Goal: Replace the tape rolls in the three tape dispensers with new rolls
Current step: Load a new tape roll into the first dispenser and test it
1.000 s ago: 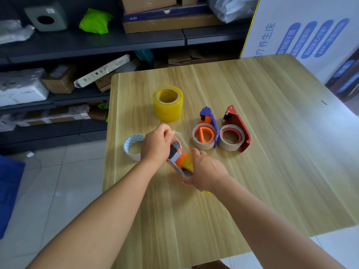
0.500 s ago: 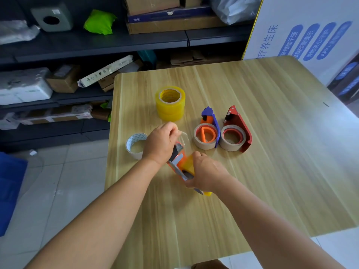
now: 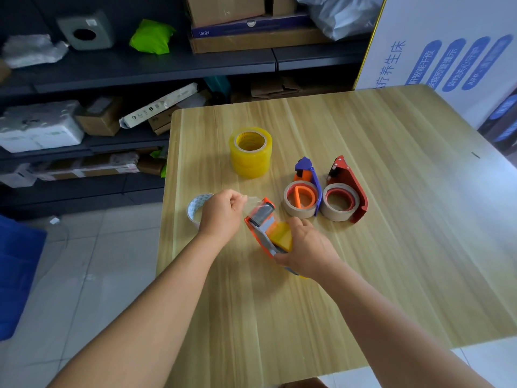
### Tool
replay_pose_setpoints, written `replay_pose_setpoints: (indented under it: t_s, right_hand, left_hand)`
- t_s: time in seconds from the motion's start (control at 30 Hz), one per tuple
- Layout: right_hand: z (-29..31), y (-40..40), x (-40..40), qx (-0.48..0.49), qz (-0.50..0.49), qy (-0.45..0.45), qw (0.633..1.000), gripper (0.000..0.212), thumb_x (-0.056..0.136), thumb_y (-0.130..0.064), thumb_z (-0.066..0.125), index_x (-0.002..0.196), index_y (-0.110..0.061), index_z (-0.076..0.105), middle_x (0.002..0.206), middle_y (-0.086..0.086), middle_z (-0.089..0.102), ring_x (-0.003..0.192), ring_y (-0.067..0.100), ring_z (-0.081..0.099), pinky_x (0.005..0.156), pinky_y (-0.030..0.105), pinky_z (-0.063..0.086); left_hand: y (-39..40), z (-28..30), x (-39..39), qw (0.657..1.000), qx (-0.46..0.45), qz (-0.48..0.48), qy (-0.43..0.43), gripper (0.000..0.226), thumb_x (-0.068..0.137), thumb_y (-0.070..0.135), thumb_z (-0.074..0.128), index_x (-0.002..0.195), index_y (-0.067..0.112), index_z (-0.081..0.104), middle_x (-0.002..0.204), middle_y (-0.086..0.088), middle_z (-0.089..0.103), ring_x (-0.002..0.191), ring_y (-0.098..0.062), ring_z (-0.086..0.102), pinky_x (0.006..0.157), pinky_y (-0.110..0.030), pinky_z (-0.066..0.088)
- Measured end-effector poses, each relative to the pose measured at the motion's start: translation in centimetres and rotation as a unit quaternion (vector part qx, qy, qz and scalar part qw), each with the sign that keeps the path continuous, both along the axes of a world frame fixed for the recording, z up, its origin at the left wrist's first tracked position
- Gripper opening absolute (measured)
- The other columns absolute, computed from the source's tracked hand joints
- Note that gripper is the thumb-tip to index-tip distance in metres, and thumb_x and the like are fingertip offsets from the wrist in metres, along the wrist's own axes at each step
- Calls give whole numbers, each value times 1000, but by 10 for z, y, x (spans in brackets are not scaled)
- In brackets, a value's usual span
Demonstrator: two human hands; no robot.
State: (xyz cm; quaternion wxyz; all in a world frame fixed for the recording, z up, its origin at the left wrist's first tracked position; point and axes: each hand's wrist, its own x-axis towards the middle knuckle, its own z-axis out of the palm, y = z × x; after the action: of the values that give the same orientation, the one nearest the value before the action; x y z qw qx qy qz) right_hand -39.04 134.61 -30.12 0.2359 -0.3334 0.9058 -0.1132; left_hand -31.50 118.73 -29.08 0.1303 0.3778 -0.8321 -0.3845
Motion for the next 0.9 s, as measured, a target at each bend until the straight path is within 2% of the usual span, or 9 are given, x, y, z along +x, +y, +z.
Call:
replay_pose_setpoints:
  t_s: [0.1, 0.2, 0.3, 0.43, 0.53, 0.6, 0.7, 0.77, 0.9]
  right_hand:
    - [0, 2, 0, 4, -2, 1, 1000, 66, 76, -49, 70, 124, -16, 40, 120, 3, 51, 97, 24, 60, 68, 33, 48]
    - [1, 0, -1, 20, -6, 10, 1000, 70, 74, -48, 72, 126, -16, 38, 120, 4, 52, 97, 25, 61, 66, 33, 47]
    - [0, -6, 1, 17, -15, 28, 999, 83, 72, -48, 74, 135, -18, 29, 119, 5, 56, 99, 26, 61, 67, 33, 48]
    - [-2, -10, 4, -22, -29, 60, 998, 100, 71, -53, 72, 146, -23, 14, 124, 5, 57, 107, 27, 60, 84, 36, 49]
    - [-1, -15, 7, -83, -44, 56, 994, 97, 71, -53, 74, 145, -24, 19, 128, 3, 56, 107, 26, 59, 87, 36, 49]
    - [2, -19, 8, -108, -52, 34, 992, 88, 71, -49, 75, 139, -25, 25, 124, 2, 57, 100, 26, 61, 78, 34, 50]
    - [6, -22, 6, -105, -53, 13, 993, 74, 74, -43, 74, 131, -25, 32, 117, 0, 60, 89, 22, 63, 65, 30, 47]
    - [8, -21, 5, -103, -50, 8, 993, 69, 74, -41, 73, 128, -25, 34, 114, -1, 61, 87, 21, 61, 63, 29, 43]
    - [9, -15, 4, -106, -49, 15, 993, 66, 75, -42, 71, 127, -27, 34, 108, -3, 61, 86, 20, 61, 62, 29, 44]
  left_hand:
    - [-4, -4, -1, 998, 52, -17, -20, 28, 97, 29, 48, 76, 11, 56, 79, -6, 68, 79, -27, 66, 71, -37, 54]
    - [-3, -2, -4, 997, 79, -21, 3, 28, 96, 30, 48, 72, 18, 52, 80, -7, 67, 81, -31, 67, 74, -51, 57]
    - [3, 5, -8, 997, 58, -40, 2, 28, 97, 30, 48, 70, 23, 49, 74, 1, 64, 79, -30, 67, 74, -50, 57]
    - [9, 8, -10, 998, 27, -54, 5, 26, 97, 30, 47, 72, 22, 49, 78, -5, 67, 76, -28, 66, 73, -49, 56]
    - [15, 10, -10, 998, 18, -62, 12, 25, 97, 29, 47, 74, 20, 50, 70, 4, 65, 74, -26, 66, 72, -46, 56]
    - [18, 12, -9, 998, 16, -64, 14, 24, 98, 27, 47, 76, 18, 50, 66, 12, 61, 74, -24, 66, 73, -45, 56]
    - [20, 15, -6, 998, -2, -63, 8, 25, 98, 28, 46, 79, 13, 52, 67, 7, 60, 74, -27, 65, 72, -45, 54]
    - [21, 20, -7, 997, -29, -68, 5, 25, 98, 29, 46, 80, 12, 50, 73, 0, 62, 75, -26, 63, 70, -40, 52]
    - [18, 43, -14, 996, -46, -72, 38, 26, 99, 27, 44, 82, 10, 52, 74, 2, 69, 74, -18, 68, 71, -37, 54]
